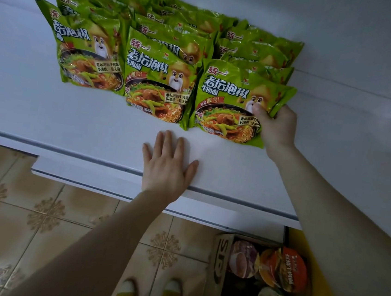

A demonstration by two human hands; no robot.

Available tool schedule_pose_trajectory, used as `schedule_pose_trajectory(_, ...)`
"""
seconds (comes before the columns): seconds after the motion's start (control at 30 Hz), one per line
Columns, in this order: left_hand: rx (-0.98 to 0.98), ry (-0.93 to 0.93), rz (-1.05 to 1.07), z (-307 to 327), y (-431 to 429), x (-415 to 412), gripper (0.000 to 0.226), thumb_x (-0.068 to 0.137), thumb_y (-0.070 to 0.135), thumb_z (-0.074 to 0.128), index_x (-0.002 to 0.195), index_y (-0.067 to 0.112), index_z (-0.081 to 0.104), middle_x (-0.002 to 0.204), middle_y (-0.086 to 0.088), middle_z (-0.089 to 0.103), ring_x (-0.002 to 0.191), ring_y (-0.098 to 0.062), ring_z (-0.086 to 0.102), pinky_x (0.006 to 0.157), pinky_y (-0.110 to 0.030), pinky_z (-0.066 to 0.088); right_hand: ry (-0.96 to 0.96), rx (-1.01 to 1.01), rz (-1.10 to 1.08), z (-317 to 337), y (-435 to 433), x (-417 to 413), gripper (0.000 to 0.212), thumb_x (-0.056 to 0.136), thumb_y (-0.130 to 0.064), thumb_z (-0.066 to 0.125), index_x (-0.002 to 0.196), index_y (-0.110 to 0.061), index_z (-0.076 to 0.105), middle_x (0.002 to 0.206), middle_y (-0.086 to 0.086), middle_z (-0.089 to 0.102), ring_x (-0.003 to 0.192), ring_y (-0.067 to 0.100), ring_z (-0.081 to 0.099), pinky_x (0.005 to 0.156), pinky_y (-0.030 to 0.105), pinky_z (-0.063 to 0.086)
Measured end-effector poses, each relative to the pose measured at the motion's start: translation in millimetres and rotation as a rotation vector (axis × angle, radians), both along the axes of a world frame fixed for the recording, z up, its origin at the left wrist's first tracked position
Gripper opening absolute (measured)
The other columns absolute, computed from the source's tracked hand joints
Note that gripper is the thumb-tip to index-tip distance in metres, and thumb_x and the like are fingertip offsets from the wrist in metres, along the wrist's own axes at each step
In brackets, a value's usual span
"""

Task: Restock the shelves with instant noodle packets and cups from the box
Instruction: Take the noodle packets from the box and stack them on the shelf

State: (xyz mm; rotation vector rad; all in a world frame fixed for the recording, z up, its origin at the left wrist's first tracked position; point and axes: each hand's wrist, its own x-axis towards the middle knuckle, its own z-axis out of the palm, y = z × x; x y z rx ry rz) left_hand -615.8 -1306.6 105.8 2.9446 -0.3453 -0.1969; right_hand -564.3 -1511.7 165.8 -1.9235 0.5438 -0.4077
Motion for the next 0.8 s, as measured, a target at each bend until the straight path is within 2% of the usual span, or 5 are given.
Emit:
schedule_pose_trajectory(0.27,0.012,-0.006,0.001,-1,0,0,0.087,0.077,0.060,-0.009,0.146,0.016,0.020,0.156,-0.017,0.008,0.144,-0.031,0.001,0.113,-0.052,0.006,0.042,-0.118,-0.082,-6,-1,1,0.035,0.079,-0.026,0.071,0.106,-0.004,0.064,0.107,0.013,0.067,0.102,0.026,0.062,0.075,0.023,0.041)
schedule_pose_trajectory(0.47,0.007,-0.008,0.001,-1,0,-1,0.087,0.076,0.060,-0.009,0.146,0.016,0.019,0.156,-0.016,0.008,0.144,-0.031,0.001,0.113,-0.052,0.005,0.045,-0.034,-0.076,-6,-1,2,0.036,0.076,-0.024,0.073,0.105,-0.005,0.064,0.105,0.011,0.068,0.098,0.025,0.063,0.082,0.029,0.049)
schedule_pose_trajectory(0.6,0.002,-0.013,0.004,0,-1,0,0.084,0.080,0.061,-0.006,0.145,0.016,0.021,0.155,-0.016,0.009,0.144,-0.031,0.002,0.112,-0.052,0.006,0.051,-0.009,-0.081,-5,-3,-1,0.037,0.076,-0.025,0.073,0.105,-0.003,0.063,0.103,0.011,0.067,0.095,0.023,0.063,0.080,0.029,0.049)
schedule_pose_trajectory(0.7,0.018,-0.006,-0.002,0,0,-1,0.071,0.090,0.057,0.006,0.146,0.016,0.019,0.156,-0.015,0.007,0.144,-0.031,0.000,0.113,-0.052,0.005,0.066,-0.020,-0.079,-5,-5,-5,0.034,0.077,-0.028,0.072,0.100,-0.005,0.062,0.084,0.000,0.062,0.083,0.016,0.057,0.066,0.022,0.043)
schedule_pose_trajectory(0.8,0.028,-0.007,-0.027,2,1,-1,0.066,0.094,0.054,0.012,0.146,0.014,0.018,0.156,-0.015,0.006,0.144,-0.031,0.000,0.112,-0.052,0.005,0.085,-0.053,-0.067,-6,-6,-14,0.027,0.078,-0.036,0.072,0.078,-0.015,0.054,0.067,-0.011,0.046,0.067,0.006,0.049,0.056,0.019,0.034)
